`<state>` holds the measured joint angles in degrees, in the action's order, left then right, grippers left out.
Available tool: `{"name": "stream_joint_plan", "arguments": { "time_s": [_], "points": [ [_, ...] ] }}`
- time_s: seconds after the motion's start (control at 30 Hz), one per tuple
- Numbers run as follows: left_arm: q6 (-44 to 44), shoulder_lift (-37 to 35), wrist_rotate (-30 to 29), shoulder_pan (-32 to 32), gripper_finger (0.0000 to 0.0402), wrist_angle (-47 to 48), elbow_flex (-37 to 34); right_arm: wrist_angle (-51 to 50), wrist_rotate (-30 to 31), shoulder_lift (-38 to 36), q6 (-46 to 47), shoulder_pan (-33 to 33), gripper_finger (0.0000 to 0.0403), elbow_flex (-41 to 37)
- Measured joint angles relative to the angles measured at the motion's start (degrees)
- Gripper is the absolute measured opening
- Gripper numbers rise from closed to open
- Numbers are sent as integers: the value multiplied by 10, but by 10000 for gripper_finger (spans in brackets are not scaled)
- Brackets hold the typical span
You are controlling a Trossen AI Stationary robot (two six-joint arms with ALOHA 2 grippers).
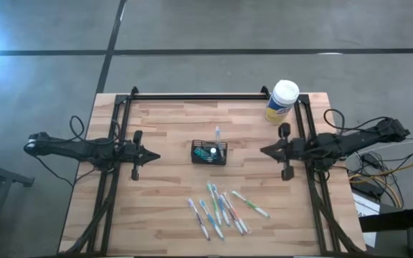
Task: Pick & Place toothbrushing station
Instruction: Put the right green toothbrush into the black wire organizer
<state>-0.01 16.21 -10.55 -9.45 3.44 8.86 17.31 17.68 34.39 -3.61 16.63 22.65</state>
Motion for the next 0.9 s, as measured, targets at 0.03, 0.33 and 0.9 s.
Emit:
{"name": "stream_joint_plan", "arguments": {
  "time_s": [0.03,0.33,0.9],
  "points": [
    [0,0,0,0,12,0,0,18,-3,-14,2,0,9,-17],
    [1,0,0,0,12,0,0,73,-31,-110,7,0,8,-124],
    [2,0,0,0,12,0,0,69,-133,-96,51,0,8,-107]
  ]
}}
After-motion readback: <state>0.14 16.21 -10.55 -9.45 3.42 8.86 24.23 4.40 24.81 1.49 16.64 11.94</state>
